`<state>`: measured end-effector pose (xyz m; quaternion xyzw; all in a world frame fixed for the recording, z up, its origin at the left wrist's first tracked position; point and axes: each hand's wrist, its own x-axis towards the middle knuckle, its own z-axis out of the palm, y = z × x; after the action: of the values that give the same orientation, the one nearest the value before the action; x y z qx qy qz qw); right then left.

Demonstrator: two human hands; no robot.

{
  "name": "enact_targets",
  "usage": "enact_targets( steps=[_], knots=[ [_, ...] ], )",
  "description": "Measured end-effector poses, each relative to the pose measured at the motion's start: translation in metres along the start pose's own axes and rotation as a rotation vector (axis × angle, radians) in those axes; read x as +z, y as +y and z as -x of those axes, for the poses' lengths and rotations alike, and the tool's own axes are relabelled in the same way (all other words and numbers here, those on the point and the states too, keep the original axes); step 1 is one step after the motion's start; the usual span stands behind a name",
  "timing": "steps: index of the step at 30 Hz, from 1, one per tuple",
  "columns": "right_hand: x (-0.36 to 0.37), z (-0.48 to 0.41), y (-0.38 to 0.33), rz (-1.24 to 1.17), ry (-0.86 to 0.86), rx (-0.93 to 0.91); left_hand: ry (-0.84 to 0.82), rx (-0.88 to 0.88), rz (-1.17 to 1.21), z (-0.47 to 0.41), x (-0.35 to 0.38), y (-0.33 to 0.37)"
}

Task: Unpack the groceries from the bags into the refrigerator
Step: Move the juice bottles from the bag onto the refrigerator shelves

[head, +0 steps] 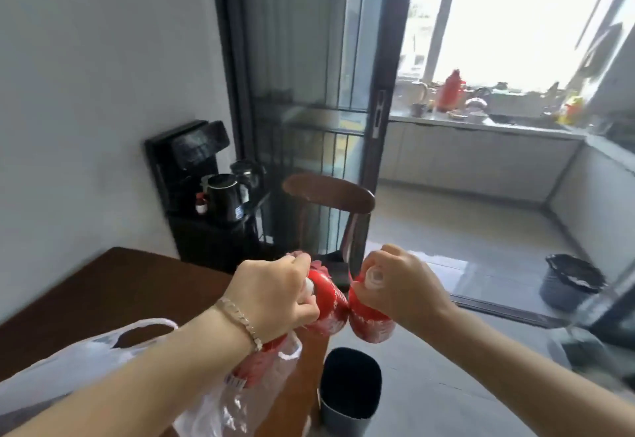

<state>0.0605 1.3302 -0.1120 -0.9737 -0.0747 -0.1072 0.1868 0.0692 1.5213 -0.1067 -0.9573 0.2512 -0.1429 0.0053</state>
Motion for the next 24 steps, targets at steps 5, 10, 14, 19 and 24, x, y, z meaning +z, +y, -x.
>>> enact_targets(
  steps=[5,10,14,19,24],
  knots=[
    [-0.068,0.063,0.129,0.089,0.137,0.317,0.051,0.298,-0.021,-0.085,0.007,0.139],
    [-0.147,0.143,0.267,0.168,0.197,0.464,0.039,0.456,0.032,-0.152,0.015,0.313],
    [-0.209,0.209,0.366,0.23,0.226,0.558,0.063,0.6,0.112,-0.192,0.012,0.454],
    [-0.281,0.276,0.467,0.233,0.295,0.798,0.067,0.8,0.234,-0.248,0.004,0.606],
    [-0.344,0.32,0.561,0.261,0.421,0.959,0.102,1.042,0.2,-0.308,-0.008,0.743]
  ],
)
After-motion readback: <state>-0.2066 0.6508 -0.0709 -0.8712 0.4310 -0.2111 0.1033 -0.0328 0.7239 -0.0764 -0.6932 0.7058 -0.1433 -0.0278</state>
